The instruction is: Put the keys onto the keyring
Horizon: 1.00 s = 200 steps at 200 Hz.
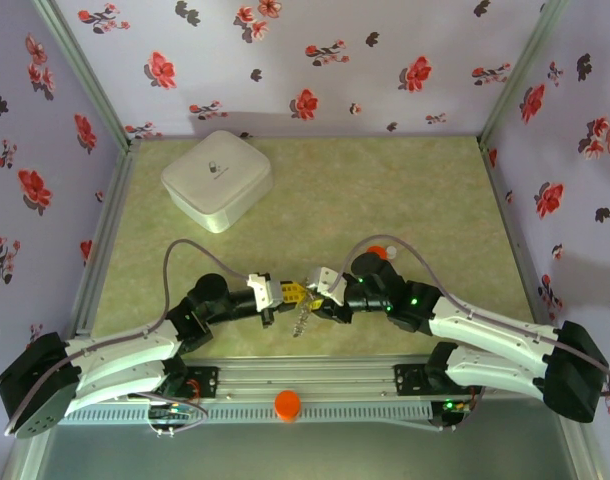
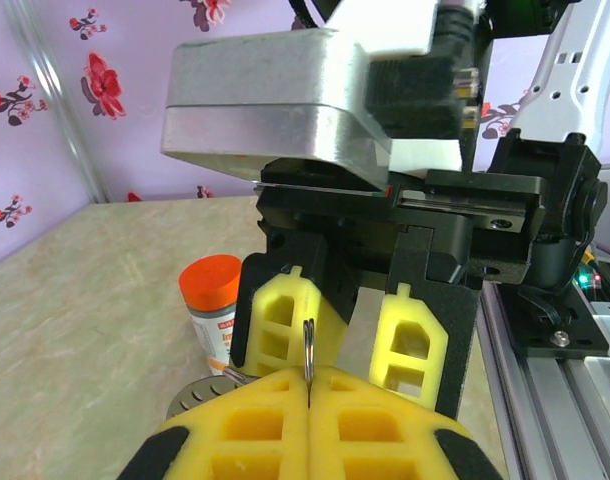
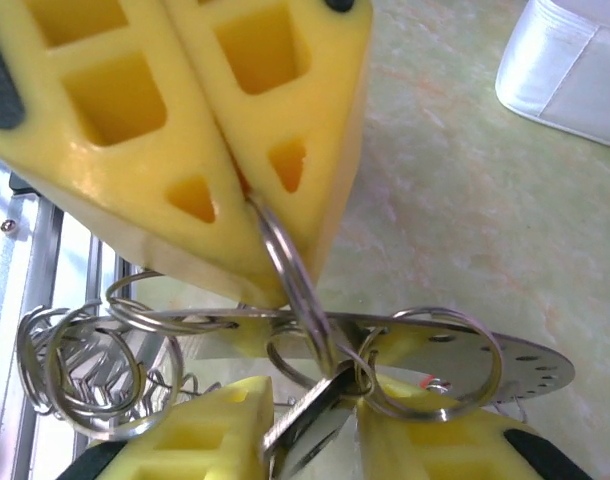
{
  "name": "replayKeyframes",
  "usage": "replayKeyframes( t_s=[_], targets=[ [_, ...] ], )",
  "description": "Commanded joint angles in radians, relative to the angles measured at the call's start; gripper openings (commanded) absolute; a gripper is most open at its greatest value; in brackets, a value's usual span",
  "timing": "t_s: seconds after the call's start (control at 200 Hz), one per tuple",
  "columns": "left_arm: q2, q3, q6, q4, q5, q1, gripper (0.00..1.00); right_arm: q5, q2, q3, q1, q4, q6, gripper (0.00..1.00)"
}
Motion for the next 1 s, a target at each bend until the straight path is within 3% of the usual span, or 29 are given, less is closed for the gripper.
replayKeyframes(
  t_s=[0.0, 0.185, 0.62, 0.655, 0.73, 0.79, 0.89, 0.995],
  targets=[
    [-0.014, -0.001, 0.000, 0.040, -0.030, -0.003, 0.00, 0.047, -0.021, 0.003, 0.000, -0.008, -0.002, 0.20],
    [-0.013, 0.022, 0.061, -0.027, -0.051, -0.003, 0.00, 0.093, -0.040, 0.034, 0.000, -0.068, -0.024, 0.03],
    [0.013, 0.033, 0.125, -0.121, -0.101, -0.001, 0.00, 0.107, -0.060, 0.140, 0.002, -0.178, -0.086, 0.00],
    [0.013, 0.034, 0.126, -0.120, -0.110, -0.001, 0.09, 0.109, -0.060, 0.142, 0.002, -0.179, -0.090, 0.00],
    [0.008, 0.033, 0.123, -0.100, -0.131, 0.000, 0.41, 0.105, -0.053, 0.151, 0.001, -0.179, -0.094, 0.00],
    [0.002, 0.019, 0.118, -0.069, -0.156, -0.001, 0.55, 0.106, -0.047, 0.162, 0.000, -0.182, -0.099, 0.00],
    [-0.024, -0.015, 0.115, 0.002, -0.239, 0.000, 0.65, 0.117, -0.031, 0.179, 0.001, -0.195, -0.118, 0.00],
    [-0.088, -0.049, 0.127, 0.061, -0.430, 0.000, 0.68, 0.137, 0.004, 0.205, 0.001, -0.208, -0.142, 0.00]
  ],
)
